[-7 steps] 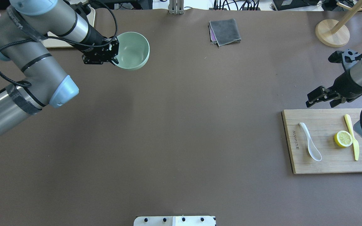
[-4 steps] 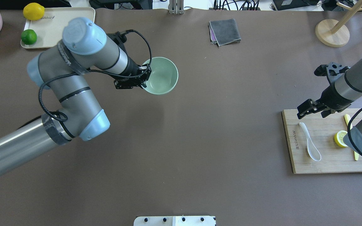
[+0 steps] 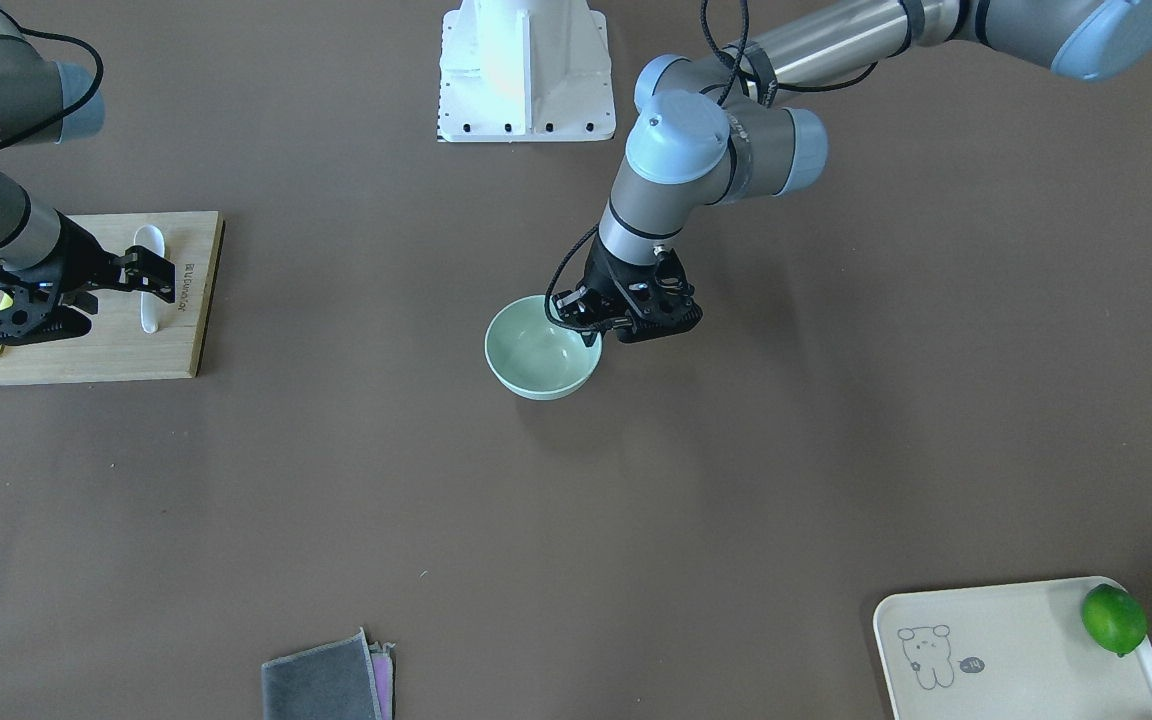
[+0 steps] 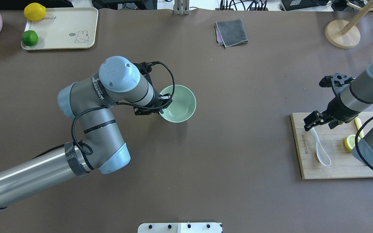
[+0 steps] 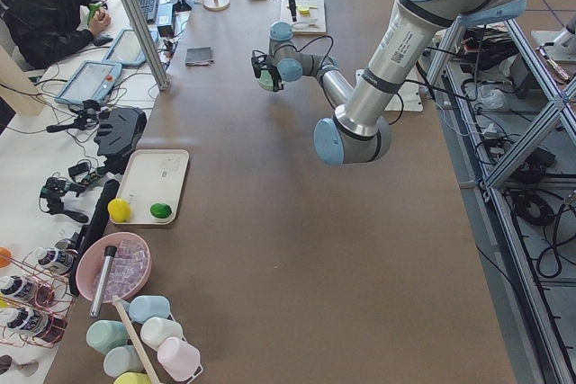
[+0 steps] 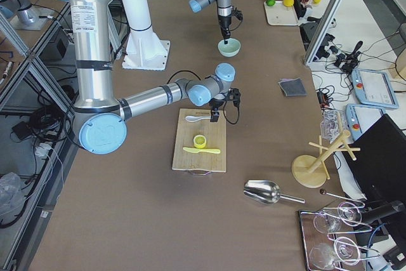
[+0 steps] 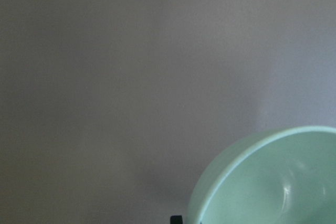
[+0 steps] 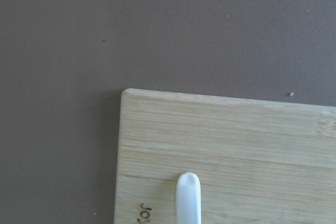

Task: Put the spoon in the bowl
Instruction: 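Carry the green bowl to table center with left gripper while right gripper descends, then release the bowl with the left gripper while the right gripper grasps the white spoon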

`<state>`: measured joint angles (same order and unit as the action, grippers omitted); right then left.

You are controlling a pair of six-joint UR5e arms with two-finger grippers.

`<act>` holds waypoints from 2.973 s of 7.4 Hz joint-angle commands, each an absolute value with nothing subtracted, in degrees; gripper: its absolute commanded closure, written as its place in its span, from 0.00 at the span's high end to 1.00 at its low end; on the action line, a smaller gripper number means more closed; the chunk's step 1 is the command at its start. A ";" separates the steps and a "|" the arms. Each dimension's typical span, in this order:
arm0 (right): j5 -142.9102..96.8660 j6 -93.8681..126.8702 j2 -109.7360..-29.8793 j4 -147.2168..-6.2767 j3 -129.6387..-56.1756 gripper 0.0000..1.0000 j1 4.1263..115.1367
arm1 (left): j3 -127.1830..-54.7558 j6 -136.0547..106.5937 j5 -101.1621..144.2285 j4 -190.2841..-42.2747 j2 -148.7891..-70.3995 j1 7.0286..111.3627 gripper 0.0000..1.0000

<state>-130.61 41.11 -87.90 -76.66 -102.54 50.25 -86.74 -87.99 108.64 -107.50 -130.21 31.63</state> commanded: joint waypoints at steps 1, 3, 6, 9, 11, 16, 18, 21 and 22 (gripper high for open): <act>-130.52 41.13 -88.15 -76.73 -102.48 1.00 49.75 | -85.43 -87.80 107.49 -107.49 -130.52 30.15 0.00; -130.34 41.22 -88.15 -76.73 -102.39 1.00 49.13 | -86.04 -87.28 107.23 -107.58 -130.60 30.15 0.81; -128.58 41.31 -88.33 -76.73 -102.39 1.00 47.73 | -88.07 -84.82 105.12 -107.49 -130.25 31.37 0.98; -128.14 41.22 -88.33 -76.73 -102.13 0.73 47.64 | -88.07 -82.79 105.12 -107.49 -129.99 32.08 0.98; -127.79 41.22 -88.77 -76.73 -102.04 0.61 47.55 | -88.07 -82.79 105.12 -107.49 -129.99 32.08 0.98; -128.05 41.31 -88.95 -76.82 -103.61 0.00 47.55 | -88.41 -80.01 105.29 -107.49 -129.82 33.13 0.98; -128.67 41.31 -89.12 -77.60 -107.21 0.00 48.59 | -88.77 -78.67 105.91 -107.49 -129.11 35.14 0.98; -127.71 41.74 -84.31 -80.24 -109.95 0.00 50.27 | -95.43 -68.09 105.03 -107.67 -121.91 42.42 0.98; -125.79 45.49 -81.15 -80.24 -109.60 0.00 50.27 | -96.67 -66.72 103.72 -111.84 -117.29 42.45 0.98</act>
